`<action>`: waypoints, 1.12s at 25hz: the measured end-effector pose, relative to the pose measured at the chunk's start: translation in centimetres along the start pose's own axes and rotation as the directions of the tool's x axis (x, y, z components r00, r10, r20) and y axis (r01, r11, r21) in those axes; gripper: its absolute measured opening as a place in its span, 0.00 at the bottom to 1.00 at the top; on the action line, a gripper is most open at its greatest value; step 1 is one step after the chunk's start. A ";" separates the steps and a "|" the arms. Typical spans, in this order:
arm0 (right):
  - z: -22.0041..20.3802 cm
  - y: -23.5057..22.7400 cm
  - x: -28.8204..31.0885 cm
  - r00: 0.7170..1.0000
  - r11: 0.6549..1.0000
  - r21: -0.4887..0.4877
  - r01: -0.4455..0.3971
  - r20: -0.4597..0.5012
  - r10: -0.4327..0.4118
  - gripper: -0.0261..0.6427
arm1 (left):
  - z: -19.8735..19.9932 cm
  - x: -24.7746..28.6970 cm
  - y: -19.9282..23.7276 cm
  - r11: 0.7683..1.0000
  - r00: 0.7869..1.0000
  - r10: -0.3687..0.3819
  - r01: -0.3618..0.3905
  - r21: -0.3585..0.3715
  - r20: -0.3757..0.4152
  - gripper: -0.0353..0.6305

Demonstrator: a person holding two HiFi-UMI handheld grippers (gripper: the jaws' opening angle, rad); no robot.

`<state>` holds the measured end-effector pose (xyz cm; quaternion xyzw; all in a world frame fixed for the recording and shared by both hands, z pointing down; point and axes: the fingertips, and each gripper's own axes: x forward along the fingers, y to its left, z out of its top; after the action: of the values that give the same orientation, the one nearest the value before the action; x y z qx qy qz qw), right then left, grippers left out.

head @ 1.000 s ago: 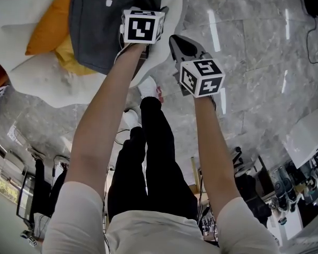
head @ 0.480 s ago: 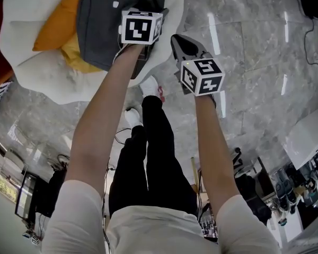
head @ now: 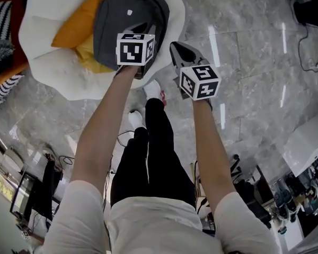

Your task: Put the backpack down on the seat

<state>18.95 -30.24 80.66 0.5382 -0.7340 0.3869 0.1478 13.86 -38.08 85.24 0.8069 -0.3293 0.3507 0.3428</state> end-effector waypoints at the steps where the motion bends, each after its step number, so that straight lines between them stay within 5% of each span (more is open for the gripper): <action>1: 0.3 0.6 -0.6 1.000 1.000 -0.003 -0.005 0.000 0.005 0.07 | -0.1 -1.2 0.1 1.000 1.000 0.003 -0.003 -0.009 0.003 0.17; 12: 2.7 8.0 -8.0 0.999 0.999 -0.026 -0.033 0.012 0.034 0.08 | -0.5 -15.5 -1.0 0.998 0.997 0.007 -0.001 -0.069 0.075 0.08; 28: 6.7 22.0 -23.7 0.987 0.995 -0.078 -0.055 0.145 0.066 0.07 | -3.0 -41.5 -4.2 1.000 0.968 0.014 -0.008 -0.025 0.252 0.08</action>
<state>9.31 -16.43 52.31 0.5370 -0.7727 0.3230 0.1011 -6.19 -21.30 52.62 0.8389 -0.3787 0.2434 0.3060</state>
